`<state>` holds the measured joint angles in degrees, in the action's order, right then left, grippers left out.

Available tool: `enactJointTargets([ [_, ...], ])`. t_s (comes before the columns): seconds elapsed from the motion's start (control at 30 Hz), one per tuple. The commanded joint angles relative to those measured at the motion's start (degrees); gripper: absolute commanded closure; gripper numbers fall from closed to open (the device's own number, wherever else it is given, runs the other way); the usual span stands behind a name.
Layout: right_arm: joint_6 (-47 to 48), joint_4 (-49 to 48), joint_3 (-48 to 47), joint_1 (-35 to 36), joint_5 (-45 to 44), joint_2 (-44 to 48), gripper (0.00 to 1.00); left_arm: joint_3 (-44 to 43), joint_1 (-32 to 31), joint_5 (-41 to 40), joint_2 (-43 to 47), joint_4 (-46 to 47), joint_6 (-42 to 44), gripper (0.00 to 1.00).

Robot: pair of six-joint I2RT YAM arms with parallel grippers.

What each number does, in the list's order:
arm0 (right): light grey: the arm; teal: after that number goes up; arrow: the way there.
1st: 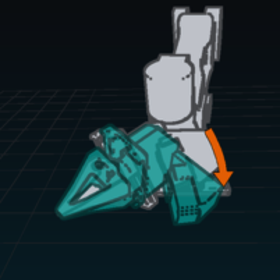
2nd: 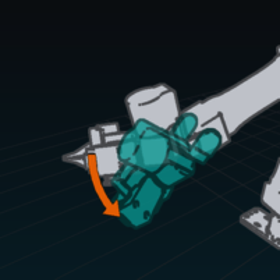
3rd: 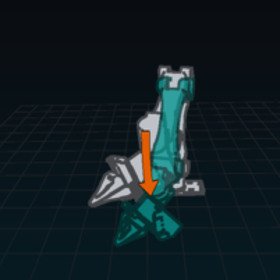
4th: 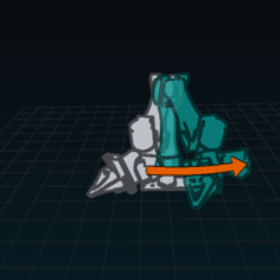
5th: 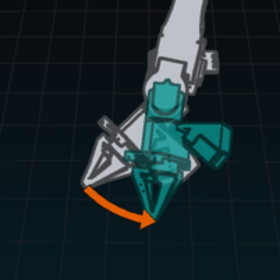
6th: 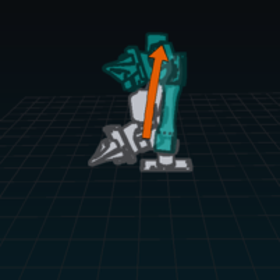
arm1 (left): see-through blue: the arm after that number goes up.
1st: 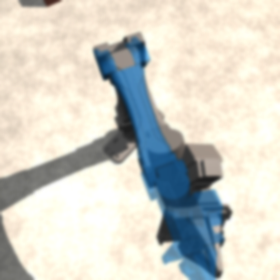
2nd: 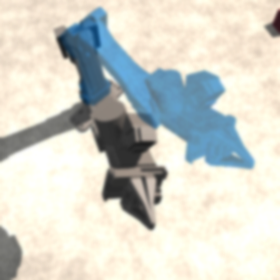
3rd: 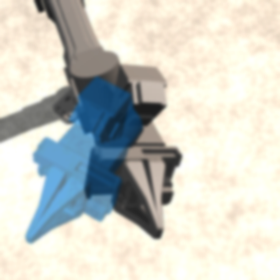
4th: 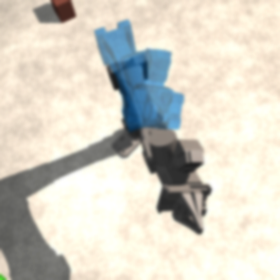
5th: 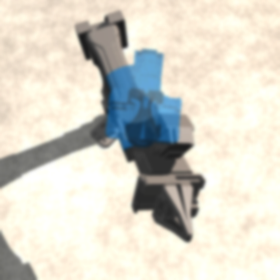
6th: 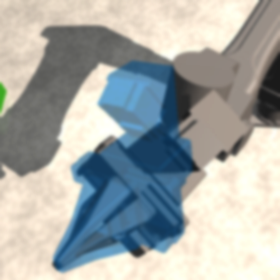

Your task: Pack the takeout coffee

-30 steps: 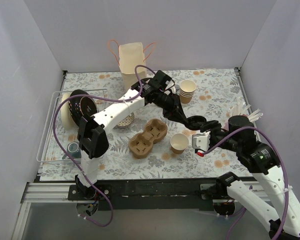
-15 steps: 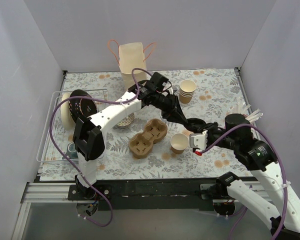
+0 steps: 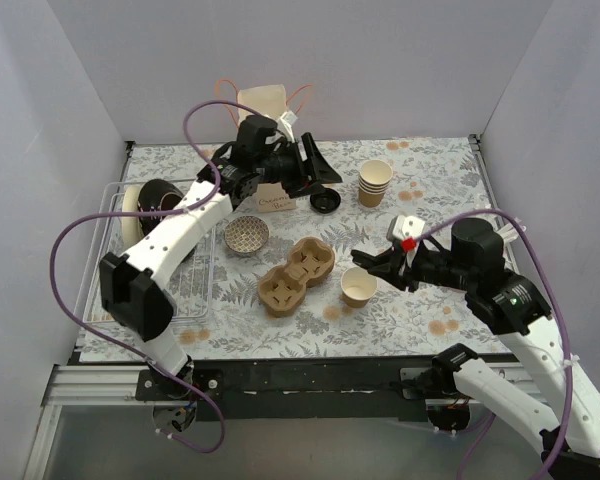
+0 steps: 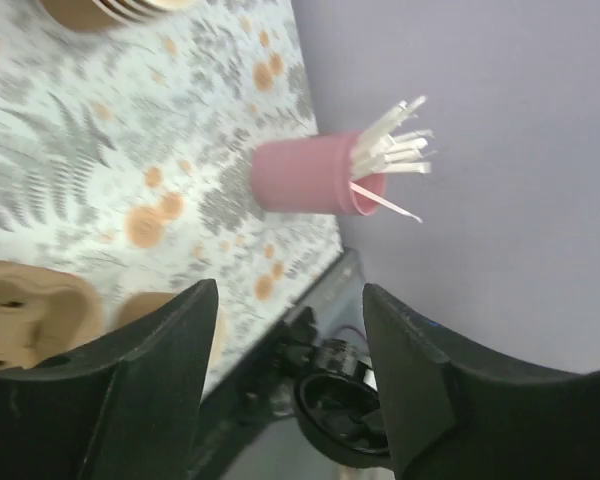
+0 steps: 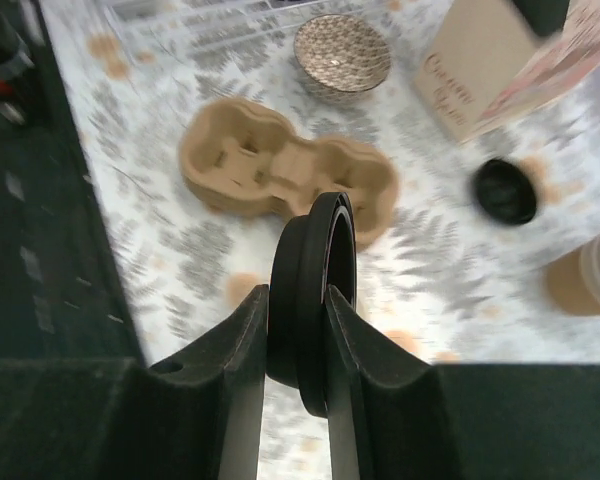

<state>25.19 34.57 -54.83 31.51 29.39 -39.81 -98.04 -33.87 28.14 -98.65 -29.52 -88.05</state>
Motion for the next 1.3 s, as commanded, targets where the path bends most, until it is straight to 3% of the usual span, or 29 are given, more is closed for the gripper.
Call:
enactJointTargets([
  [0.0,-31.8,-5.8,-2.8,0.1,3.4,-7.7,0.98,7.7,1.3,-9.9,10.0,4.4,14.5,0.39],
  [0.07,-37.4,-5.7,-3.2,0.0,8.0,-11.1,0.97,14.0,1.3,-6.8,14.0,7.2,19.9,0.36],
  [0.23,-40.6,-5.7,-3.4,-0.7,15.2,-17.7,0.98,27.5,1.3,-1.5,25.0,12.3,28.7,0.33],
  [0.47,-44.7,-8.6,1.4,-11.4,30.1,-22.3,0.97,40.8,1.2,10.4,33.7,14.8,38.2,0.32],
  [0.63,-44.2,-7.5,1.6,-13.0,34.2,-26.4,0.94,42.3,0.0,11.9,32.0,15.4,39.4,0.33],
  [0.9,-36.2,2.6,-0.4,-14.5,29.9,-33.0,0.94,40.9,-5.9,5.6,25.4,15.8,40.0,0.33],
  [1.27,-35.4,1.5,0.5,-17.7,31.8,-38.7,0.93,42.5,-11.6,1.8,22.5,18.9,37.3,0.35],
])
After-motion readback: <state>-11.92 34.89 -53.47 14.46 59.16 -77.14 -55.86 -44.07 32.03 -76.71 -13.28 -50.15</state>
